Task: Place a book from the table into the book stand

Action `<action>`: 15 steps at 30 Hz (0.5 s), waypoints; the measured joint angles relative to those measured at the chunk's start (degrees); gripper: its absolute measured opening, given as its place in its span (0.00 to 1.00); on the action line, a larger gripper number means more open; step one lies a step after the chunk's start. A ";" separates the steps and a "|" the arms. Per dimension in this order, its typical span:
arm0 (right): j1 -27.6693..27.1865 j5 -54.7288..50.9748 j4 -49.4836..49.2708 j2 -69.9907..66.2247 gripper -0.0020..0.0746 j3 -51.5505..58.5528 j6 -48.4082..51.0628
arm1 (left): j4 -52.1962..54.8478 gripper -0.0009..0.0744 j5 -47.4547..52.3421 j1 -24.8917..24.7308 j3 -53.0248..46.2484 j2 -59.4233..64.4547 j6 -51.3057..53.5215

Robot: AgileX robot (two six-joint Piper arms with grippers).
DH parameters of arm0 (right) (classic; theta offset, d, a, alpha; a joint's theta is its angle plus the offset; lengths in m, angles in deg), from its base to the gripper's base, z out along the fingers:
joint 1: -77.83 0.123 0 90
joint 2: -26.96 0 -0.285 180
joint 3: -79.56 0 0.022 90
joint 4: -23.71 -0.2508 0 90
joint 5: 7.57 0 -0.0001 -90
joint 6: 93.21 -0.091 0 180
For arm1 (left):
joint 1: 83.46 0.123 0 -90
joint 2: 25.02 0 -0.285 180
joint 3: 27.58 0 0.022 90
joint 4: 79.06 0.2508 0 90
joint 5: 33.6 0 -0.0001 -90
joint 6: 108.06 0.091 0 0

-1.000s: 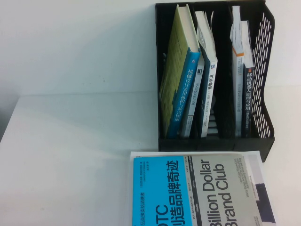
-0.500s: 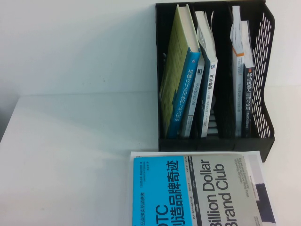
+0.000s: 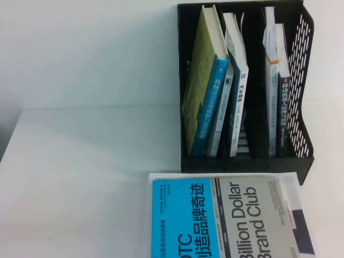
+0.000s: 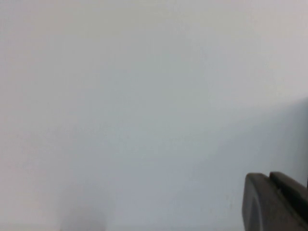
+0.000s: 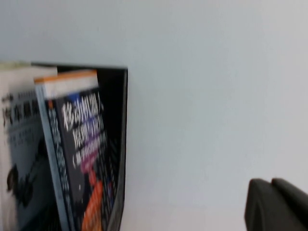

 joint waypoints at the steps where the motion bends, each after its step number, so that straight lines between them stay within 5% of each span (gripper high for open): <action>1: 0.00 2.36 0.00 0.00 0.02 0.00 0.00 | 0.00 0.01 -3.24 0.00 0.00 0.00 0.00; 7: 0.00 13.45 0.00 0.00 0.02 0.00 -1.59 | 0.00 0.01 -16.20 0.00 0.00 0.00 0.00; 15: 0.00 20.12 -4.83 0.00 0.02 0.00 -5.79 | -0.09 0.01 -19.31 0.00 0.00 0.00 -3.16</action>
